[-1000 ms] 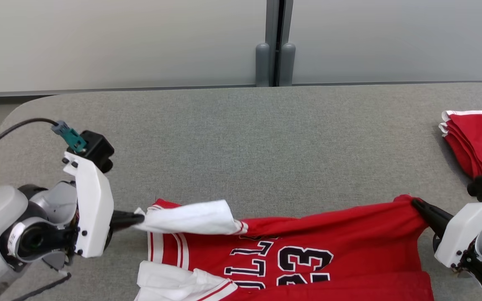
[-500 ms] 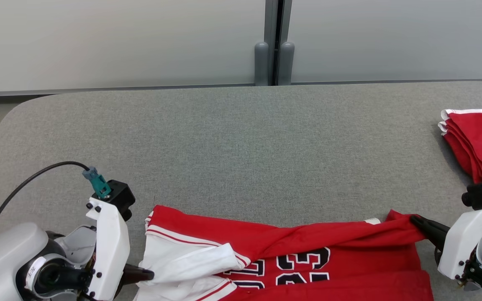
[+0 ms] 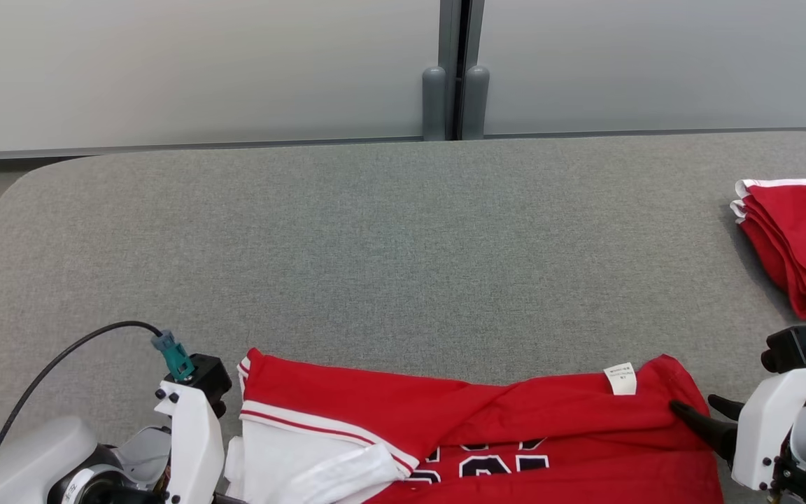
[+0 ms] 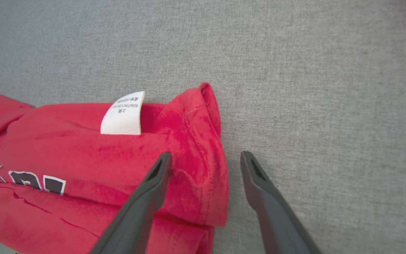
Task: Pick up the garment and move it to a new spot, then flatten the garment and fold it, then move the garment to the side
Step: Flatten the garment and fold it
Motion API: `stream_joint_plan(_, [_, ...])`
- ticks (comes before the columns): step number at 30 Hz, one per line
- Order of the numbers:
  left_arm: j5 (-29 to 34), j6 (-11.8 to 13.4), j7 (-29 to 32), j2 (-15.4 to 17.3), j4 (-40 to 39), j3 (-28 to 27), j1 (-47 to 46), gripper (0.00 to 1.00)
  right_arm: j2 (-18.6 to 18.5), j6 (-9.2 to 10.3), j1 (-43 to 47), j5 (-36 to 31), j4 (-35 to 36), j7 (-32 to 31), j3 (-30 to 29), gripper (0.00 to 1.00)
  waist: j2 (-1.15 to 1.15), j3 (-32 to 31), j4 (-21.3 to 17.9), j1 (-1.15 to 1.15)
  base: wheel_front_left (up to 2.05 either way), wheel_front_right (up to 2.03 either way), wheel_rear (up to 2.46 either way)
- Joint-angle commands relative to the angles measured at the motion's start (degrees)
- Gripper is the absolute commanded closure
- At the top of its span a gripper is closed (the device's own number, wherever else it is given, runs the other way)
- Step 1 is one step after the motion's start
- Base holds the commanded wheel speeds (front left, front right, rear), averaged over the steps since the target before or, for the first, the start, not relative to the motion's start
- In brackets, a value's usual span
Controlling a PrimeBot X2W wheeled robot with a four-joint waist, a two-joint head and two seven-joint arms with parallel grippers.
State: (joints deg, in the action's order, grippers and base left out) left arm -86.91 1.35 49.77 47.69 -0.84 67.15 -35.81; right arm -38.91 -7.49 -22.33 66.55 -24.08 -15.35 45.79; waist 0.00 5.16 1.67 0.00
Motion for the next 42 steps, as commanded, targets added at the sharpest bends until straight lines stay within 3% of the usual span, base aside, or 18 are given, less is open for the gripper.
stream_joint_plan(1, [-0.3, -0.3, -0.3, -0.1, 0.5, 0.0, 0.6, 0.00, 0.0, -0.01, 0.3, 0.0, -0.2, -0.2, -0.1, 0.00, 0.00, -0.1, 0.0, 0.00, 0.00, 0.00, 0.00])
stream_joint_plan(10, [0.1, -1.4, -5.8, 0.6, 1.3, -3.4, -0.1, 0.00, -1.0, -0.01, 1.5, 0.0, 2.1, 4.3, -3.4, 0.00, 0.00, -2.2, 0.1, 0.00, 0.00, 0.00, 0.00])
stream_joint_plan(14, [3.2, -1.6, -12.8, 2.0, -0.4, -6.7, -0.8, 0.00, -2.2, -0.01, 2.3, -0.8, 5.0, 9.4, -6.6, 0.00, 0.00, -3.4, 0.2, 0.00, 0.00, 0.00, 0.00])
stream_joint_plan(19, [7.3, 0.0, -26.1, 2.7, -1.8, -11.2, 1.5, 0.00, -1.2, -0.01, 3.3, -5.2, 6.6, 18.4, -10.6, 0.00, 0.00, -4.9, 0.3, 0.00, 0.00, 0.00, 0.00])
stream_joint_plan(23, [10.9, 3.6, -39.2, 1.7, -1.5, -14.9, 4.9, 0.00, 1.1, -0.01, 5.0, -9.1, 6.5, 26.2, -14.6, 0.00, 0.00, -5.7, 0.7, 0.00, 0.00, 0.00, 0.00])
stream_joint_plan(24, [12.3, 5.1, -46.5, 0.9, -1.6, -16.9, 6.8, 0.00, 2.7, -0.01, 6.2, -10.9, 6.6, 28.3, -16.5, 0.00, 0.00, -5.9, 0.9, 0.00, 0.00, 0.00, 0.00])
stream_joint_plan(29, [18.2, 11.2, -60.6, -0.3, -0.4, -19.1, 12.4, 0.00, 7.1, -0.01, 10.3, -16.6, 6.7, 30.3, -22.7, 0.00, 0.00, -6.1, 1.7, 0.00, 0.00, 0.00, 0.00])
stream_joint_plan(35, [23.8, 18.6, -64.9, -4.4, -0.8, -25.0, 19.8, 0.00, 12.5, -0.01, 15.9, -23.5, 8.7, 30.6, -30.0, 0.00, 0.00, -5.9, 2.2, 0.00, 0.00, 0.00, 0.00])
stream_joint_plan(36, [23.8, 18.6, -64.9, -4.4, -0.8, -25.0, 19.8, 0.00, 12.5, -0.01, 15.9, -23.5, 8.7, 30.6, -30.0, 0.00, 0.00, -5.9, 2.2, 0.00, 0.00, 0.00, 0.00])
stream_joint_plan(39, [30.8, 21.0, -65.0, -8.9, -2.0, -31.7, 25.3, 0.00, 14.4, -0.01, 18.6, -26.2, 9.0, 30.6, -31.8, 0.00, 0.00, -5.8, 2.2, 0.00, 0.00, 0.00, 0.00])
stream_joint_plan(42, [37.7, 21.3, -65.0, -13.7, -3.1, -37.1, 30.6, 0.00, 15.7, -0.01, 20.6, -27.9, 8.9, 30.6, -32.3, 0.00, 0.00, -5.6, 2.0, 0.00, 0.00, 0.00, 0.00])
